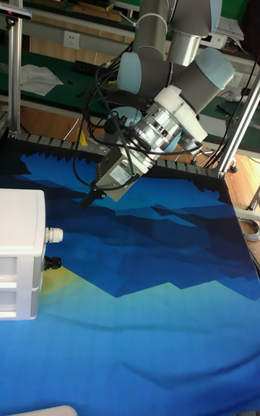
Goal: Grasp the handle and open the drawer
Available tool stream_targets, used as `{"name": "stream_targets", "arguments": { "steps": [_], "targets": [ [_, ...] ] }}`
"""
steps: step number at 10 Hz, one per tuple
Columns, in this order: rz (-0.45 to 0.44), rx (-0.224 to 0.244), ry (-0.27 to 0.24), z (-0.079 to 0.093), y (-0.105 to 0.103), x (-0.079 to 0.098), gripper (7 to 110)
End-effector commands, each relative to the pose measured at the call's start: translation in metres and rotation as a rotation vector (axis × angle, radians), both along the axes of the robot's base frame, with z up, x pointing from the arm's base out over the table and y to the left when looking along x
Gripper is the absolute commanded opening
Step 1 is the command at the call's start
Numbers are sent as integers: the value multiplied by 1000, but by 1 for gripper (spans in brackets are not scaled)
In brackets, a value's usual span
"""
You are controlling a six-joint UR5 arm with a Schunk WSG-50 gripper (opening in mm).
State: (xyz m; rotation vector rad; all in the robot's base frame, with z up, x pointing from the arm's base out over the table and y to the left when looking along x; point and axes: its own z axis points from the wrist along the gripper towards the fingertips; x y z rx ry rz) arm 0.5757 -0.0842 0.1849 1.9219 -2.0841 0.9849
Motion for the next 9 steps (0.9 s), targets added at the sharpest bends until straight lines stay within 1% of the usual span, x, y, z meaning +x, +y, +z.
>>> {"name": "stream_targets", "arguments": {
  "steps": [1, 2, 3, 4, 5, 6, 7, 8, 9],
  "targets": [
    [-1, 4, 12, -1, 0, -3, 7],
    [22, 24, 27, -5, 5, -3, 7],
    [44, 21, 31, -5, 7, -1, 7],
    [8, 16, 9, -3, 3, -1, 7],
    [-22, -9, -9, 2, -4, -2, 7],
    [-27, 13, 3, -2, -1, -5, 7],
    [-52, 53, -31, -5, 5, -2, 7],
    [-65, 113, -61, -9, 16, 3, 7],
    [-86, 286, -51, -27, 52, 1, 7]
  ]
}}
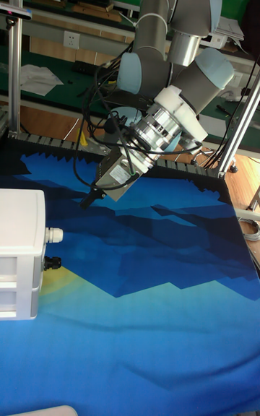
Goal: Grasp the handle and open the drawer
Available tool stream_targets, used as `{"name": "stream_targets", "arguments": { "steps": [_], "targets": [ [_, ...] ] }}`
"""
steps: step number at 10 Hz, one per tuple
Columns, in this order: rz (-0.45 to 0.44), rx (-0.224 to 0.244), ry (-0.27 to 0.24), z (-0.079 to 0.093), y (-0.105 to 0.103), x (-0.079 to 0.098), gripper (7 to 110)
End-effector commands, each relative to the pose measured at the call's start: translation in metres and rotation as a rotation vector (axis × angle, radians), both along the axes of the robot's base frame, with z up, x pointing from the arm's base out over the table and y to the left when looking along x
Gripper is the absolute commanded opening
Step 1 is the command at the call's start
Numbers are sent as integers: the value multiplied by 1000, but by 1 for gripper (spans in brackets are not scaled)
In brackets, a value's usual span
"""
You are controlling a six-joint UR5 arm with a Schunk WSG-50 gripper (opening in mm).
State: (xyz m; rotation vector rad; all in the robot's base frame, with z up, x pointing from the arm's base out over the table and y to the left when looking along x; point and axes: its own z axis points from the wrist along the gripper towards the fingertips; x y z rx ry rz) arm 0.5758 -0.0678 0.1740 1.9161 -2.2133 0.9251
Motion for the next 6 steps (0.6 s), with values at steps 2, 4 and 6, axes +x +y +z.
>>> {"name": "stream_targets", "arguments": {
  "steps": [2, 4, 6],
  "targets": [
    [16, 307, -19, -24, 67, 5, 7],
    [61, 322, 4, -26, 75, 4, 7],
    [143, 299, 33, -26, 77, 4, 7]
  ]
}}
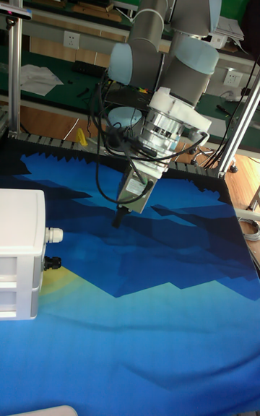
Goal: Grasp the handle and open the drawer
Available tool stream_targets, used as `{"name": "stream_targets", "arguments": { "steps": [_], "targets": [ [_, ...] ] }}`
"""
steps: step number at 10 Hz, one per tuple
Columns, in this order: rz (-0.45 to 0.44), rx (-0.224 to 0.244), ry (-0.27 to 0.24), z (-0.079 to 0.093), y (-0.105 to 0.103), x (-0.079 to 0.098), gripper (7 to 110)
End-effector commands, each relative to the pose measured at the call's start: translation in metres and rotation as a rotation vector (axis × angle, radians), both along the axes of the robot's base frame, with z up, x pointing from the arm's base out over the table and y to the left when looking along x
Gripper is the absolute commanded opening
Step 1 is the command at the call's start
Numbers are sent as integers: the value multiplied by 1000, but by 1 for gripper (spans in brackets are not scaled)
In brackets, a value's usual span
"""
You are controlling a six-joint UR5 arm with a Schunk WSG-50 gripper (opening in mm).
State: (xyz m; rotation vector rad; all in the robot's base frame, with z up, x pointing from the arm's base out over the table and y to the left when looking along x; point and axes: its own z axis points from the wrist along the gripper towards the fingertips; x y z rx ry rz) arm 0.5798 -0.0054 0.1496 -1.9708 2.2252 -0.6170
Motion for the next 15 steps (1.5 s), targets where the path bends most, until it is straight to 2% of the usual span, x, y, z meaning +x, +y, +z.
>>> {"name": "stream_targets", "arguments": {
  "steps": [1, 2, 4, 5, 11, 13, 15],
  "targets": [
    [152, 21, -1, 0, 17, 8, 7],
    [204, 17, -9, 1, 21, 11, 7],
    [222, -9, -31, 5, 18, 18, 7],
    [208, -12, -50, 7, 16, 22, 7],
    [165, -9, -54, 7, 13, 21, 7],
    [85, -34, -76, 11, 0, 22, 7],
    [76, -53, -32, 7, -6, 12, 7]
  ]
}}
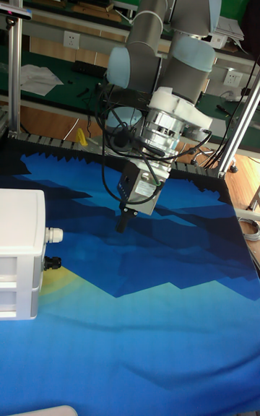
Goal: Grasp the handle and open the drawer
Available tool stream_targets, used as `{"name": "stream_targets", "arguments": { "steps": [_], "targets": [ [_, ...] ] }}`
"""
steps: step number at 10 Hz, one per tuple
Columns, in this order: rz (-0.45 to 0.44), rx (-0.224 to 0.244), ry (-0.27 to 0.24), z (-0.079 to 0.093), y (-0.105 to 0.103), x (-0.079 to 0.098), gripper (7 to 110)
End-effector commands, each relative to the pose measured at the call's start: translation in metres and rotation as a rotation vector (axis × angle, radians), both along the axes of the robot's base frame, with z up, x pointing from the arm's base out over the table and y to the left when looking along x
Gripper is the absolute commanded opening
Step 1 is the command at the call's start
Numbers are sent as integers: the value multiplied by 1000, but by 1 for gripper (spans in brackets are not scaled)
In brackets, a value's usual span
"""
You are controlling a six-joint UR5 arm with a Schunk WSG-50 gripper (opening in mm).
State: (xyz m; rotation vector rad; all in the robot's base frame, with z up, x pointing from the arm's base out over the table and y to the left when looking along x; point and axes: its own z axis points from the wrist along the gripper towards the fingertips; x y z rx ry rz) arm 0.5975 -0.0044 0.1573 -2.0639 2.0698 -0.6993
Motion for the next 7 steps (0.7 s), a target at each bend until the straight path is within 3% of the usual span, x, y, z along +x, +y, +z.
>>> {"name": "stream_targets", "arguments": {
  "steps": [1, 2, 4, 6, 7],
  "targets": [
    [-74, -82, 40, 3, -27, -14, 7],
    [-84, -127, 56, 5, -37, -18, 7],
    [-47, -111, 61, 3, -30, -17, 7],
    [41, -25, 65, -4, -3, -12, 7],
    [63, 2, 29, -2, 5, -3, 7]
  ]
}}
